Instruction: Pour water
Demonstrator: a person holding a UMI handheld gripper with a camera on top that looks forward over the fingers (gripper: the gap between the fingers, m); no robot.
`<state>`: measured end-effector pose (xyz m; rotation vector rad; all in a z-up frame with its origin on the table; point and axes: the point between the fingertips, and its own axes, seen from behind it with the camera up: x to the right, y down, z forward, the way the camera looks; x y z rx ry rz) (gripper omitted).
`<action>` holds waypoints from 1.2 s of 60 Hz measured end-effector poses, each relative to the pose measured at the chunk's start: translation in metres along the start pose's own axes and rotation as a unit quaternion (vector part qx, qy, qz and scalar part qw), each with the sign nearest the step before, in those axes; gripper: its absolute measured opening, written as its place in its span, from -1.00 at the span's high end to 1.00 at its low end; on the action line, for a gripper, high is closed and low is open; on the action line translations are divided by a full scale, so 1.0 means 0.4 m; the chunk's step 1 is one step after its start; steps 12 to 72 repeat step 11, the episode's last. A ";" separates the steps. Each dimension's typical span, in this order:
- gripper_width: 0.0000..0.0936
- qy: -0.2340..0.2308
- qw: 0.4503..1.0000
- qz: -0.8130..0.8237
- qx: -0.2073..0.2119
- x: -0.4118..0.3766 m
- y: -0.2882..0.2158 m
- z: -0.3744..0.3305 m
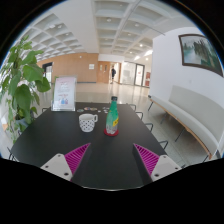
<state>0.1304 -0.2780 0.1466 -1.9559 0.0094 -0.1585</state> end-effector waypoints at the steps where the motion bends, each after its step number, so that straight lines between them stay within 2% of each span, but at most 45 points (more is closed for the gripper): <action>1: -0.83 0.001 1.000 0.000 0.001 0.002 0.000 -0.004; 11: -0.82 0.007 1.000 -0.004 0.013 0.009 0.005 -0.023; 72: -0.82 0.007 1.000 -0.004 0.013 0.009 0.005 -0.023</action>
